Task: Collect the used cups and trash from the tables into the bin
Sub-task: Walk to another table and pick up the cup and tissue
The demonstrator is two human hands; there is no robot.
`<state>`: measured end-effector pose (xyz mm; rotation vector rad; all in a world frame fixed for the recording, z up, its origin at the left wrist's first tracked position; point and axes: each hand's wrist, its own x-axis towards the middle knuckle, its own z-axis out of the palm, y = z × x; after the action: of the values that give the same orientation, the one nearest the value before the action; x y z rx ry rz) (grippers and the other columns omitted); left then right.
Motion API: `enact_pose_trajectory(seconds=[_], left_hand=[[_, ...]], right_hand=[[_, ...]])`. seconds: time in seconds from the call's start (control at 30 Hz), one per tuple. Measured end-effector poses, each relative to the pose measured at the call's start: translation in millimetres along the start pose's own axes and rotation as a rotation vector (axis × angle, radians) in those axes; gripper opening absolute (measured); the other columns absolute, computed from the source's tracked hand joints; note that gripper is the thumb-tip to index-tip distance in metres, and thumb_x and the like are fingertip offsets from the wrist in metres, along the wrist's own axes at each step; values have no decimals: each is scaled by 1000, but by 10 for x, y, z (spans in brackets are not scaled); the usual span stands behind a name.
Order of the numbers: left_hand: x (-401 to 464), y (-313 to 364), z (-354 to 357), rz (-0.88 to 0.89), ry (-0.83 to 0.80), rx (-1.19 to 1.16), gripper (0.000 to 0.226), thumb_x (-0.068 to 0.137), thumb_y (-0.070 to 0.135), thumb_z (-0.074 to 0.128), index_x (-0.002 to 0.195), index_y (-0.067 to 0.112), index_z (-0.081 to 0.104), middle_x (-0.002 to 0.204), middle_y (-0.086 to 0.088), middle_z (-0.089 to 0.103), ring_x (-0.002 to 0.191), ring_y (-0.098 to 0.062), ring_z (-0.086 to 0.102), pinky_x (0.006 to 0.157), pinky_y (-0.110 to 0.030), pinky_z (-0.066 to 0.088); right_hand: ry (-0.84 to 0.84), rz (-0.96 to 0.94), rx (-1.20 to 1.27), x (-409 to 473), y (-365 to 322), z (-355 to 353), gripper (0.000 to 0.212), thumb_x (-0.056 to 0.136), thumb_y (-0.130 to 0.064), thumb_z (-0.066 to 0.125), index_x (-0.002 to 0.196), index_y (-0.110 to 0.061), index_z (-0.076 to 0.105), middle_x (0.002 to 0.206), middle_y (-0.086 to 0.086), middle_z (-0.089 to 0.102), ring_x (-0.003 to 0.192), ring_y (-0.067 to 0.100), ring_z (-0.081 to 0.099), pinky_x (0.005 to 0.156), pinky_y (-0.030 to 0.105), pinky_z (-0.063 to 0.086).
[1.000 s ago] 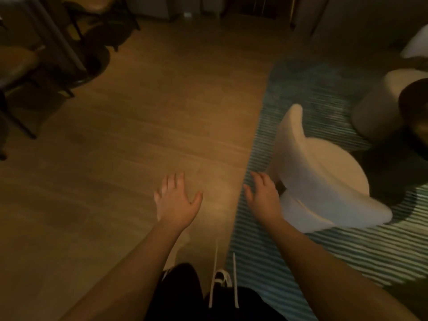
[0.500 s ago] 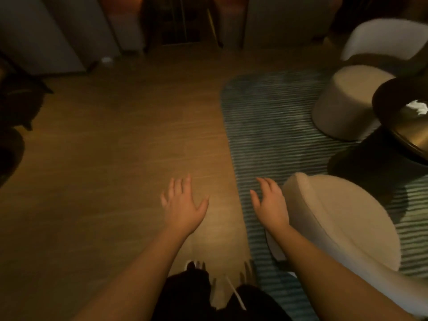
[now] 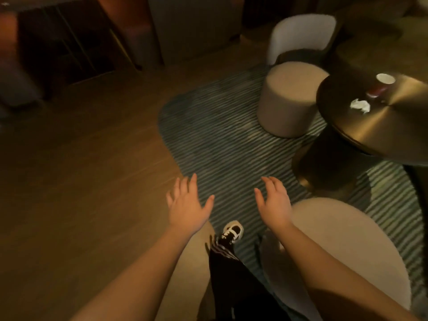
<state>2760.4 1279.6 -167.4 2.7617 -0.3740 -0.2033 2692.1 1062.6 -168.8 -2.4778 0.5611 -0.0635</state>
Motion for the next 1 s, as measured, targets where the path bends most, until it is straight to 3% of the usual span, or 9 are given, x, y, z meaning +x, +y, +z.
enact_pose_trajectory(seconds=[0.3, 0.57, 0.77, 1.0], left_hand=[[2920, 1333, -7, 285, -93, 66, 81, 86, 67, 28, 150, 21, 11, 155, -4, 21, 144, -23, 5, 113, -52, 13], [4619, 2853, 424, 572, -224, 76, 84, 81, 72, 22, 149, 24, 9, 155, -5, 21, 144, -24, 6, 111, -52, 13], [6096, 3928, 878, 811, -239, 98, 81, 84, 64, 38, 148, 22, 15, 153, -6, 26, 143, -24, 12, 111, -50, 17], [7634, 5310, 1241, 1146, -382, 211, 83, 82, 67, 39, 147, 22, 15, 153, -9, 24, 142, -28, 15, 110, -52, 22]], right_hand=[[171, 254, 57, 2406, 361, -897, 49, 97, -33, 47, 141, -13, 40, 147, 7, 36, 136, 22, 34, 112, 42, 31], [385, 568, 38, 3500, 1108, -1569, 49, 95, -34, 50, 139, -14, 44, 142, 8, 42, 129, 24, 41, 109, 40, 35], [522, 843, 80, 4632, 1747, -1654, 47, 95, -36, 48, 138, -19, 43, 142, 5, 42, 128, 23, 41, 104, 39, 37], [676, 1176, 184, 5743, 2165, -1932, 46, 95, -35, 48, 138, -20, 43, 145, 3, 40, 131, 21, 38, 107, 38, 33]])
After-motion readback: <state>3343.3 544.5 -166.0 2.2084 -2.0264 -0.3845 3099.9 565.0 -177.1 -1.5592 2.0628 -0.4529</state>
